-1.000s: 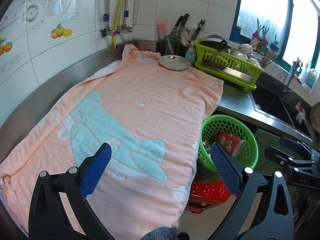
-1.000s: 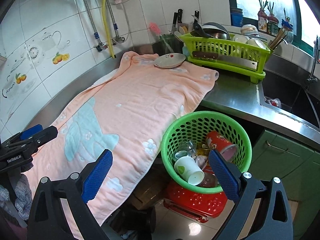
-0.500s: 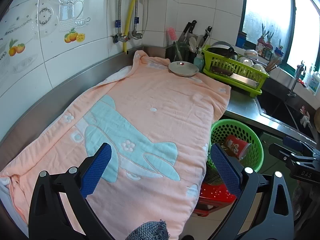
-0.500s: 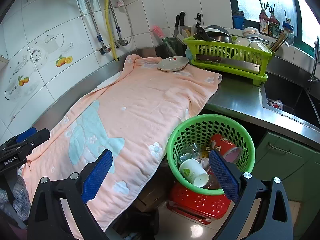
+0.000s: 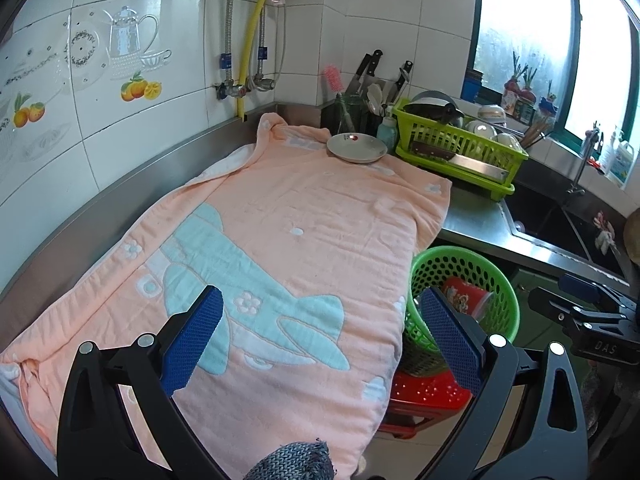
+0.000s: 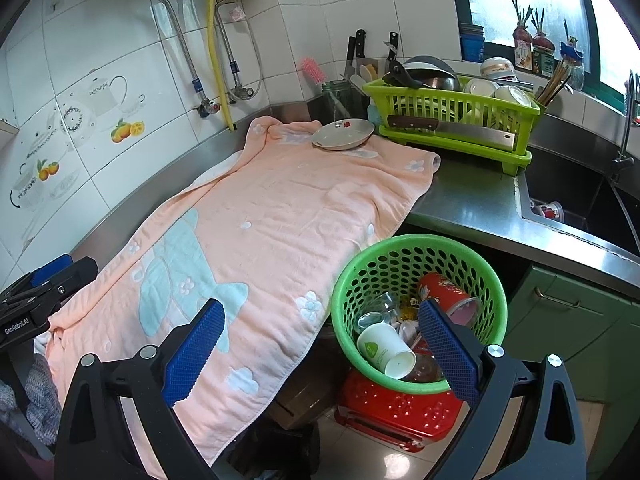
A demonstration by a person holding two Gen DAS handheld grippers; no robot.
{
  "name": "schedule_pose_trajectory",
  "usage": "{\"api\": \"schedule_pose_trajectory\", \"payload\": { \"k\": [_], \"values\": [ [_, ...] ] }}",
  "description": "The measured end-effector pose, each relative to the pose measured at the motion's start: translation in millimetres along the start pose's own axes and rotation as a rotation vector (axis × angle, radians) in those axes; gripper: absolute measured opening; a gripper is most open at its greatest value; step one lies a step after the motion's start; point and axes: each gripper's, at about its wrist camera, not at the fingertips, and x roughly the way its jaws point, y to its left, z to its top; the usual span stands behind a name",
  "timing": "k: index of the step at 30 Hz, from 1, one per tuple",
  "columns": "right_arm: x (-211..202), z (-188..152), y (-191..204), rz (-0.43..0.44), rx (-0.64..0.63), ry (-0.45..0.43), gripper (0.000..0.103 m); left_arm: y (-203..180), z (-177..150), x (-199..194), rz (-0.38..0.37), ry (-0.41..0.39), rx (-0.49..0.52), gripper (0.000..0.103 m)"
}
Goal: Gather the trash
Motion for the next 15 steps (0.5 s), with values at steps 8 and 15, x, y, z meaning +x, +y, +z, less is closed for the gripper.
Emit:
{"api": "schedule_pose_trajectory", "payload": {
  "k": [8, 15],
  "values": [
    [-5.2, -0.1, -0.3, 0.003, 0.01, -0.027, 0.094, -2.0, -0.1, -2.1, 0.002, -0.017, 0.007, 0.098],
    [-11.2, -1.0, 1.6, 0.006, 0.013, -0.061, 0.094, -4.6, -0.1, -3.8, 0.004, -0.024, 0.012, 0.098]
  ]
}}
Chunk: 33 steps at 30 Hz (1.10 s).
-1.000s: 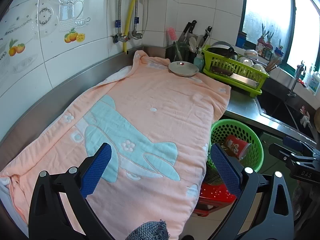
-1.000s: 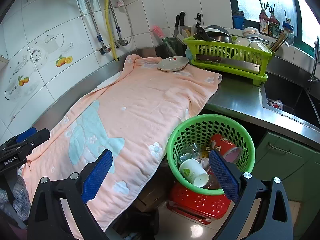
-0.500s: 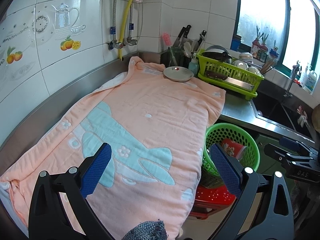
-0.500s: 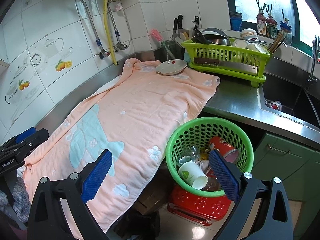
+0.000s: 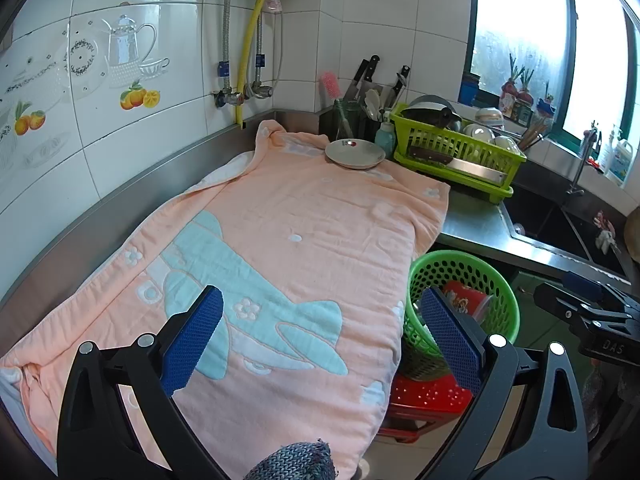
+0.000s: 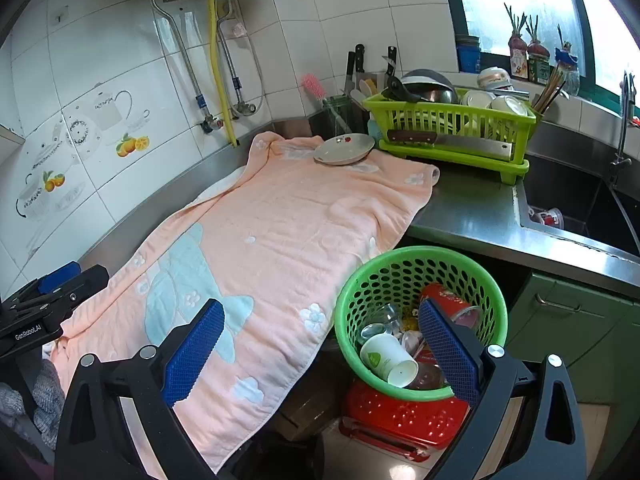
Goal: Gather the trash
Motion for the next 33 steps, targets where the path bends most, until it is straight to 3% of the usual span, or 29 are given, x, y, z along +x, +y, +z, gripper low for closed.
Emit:
{"api": "schedule_pose_trajectory", "payload": {
  "k": [33],
  "values": [
    [-3.7, -0.9, 1.6, -0.004, -0.002, -0.016, 0.095, -1.7, -0.6, -3.9, 0.007, -0.007, 0.006, 0.098]
  ]
}}
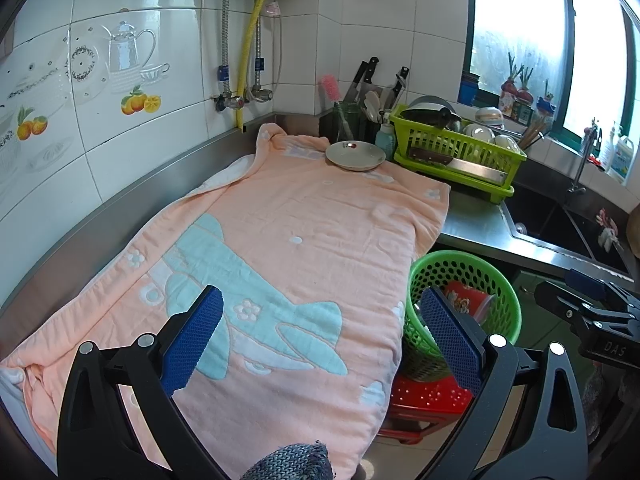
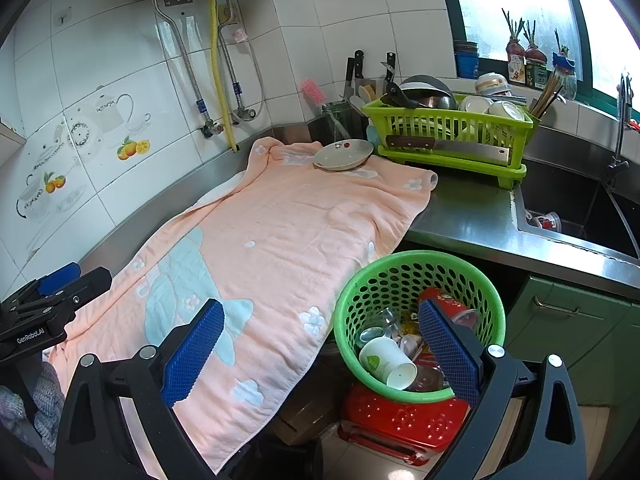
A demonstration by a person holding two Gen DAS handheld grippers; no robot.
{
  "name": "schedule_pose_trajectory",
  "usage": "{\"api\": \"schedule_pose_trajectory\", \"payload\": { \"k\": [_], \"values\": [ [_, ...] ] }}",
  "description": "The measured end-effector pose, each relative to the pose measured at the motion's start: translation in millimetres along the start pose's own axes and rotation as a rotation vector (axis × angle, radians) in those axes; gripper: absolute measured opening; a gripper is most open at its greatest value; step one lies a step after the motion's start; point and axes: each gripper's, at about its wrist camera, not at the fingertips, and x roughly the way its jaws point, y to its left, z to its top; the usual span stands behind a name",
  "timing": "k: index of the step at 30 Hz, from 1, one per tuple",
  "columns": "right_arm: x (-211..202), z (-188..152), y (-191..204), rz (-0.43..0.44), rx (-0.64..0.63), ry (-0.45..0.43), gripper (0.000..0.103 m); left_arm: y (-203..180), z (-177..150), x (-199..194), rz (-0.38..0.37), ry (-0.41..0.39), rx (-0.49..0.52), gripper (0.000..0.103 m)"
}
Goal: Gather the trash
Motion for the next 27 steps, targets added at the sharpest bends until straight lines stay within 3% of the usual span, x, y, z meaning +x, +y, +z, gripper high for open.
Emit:
{"api": "schedule_pose_trajectory", "payload": {
  "k": [27],
  "values": [
    [2.3, -2.4, 2.2, 0.005, 0.0, 0.007, 0.095, -2.3, -0.5, 3.1, 0.003, -0.008, 0.021, 0.098]
  ]
}}
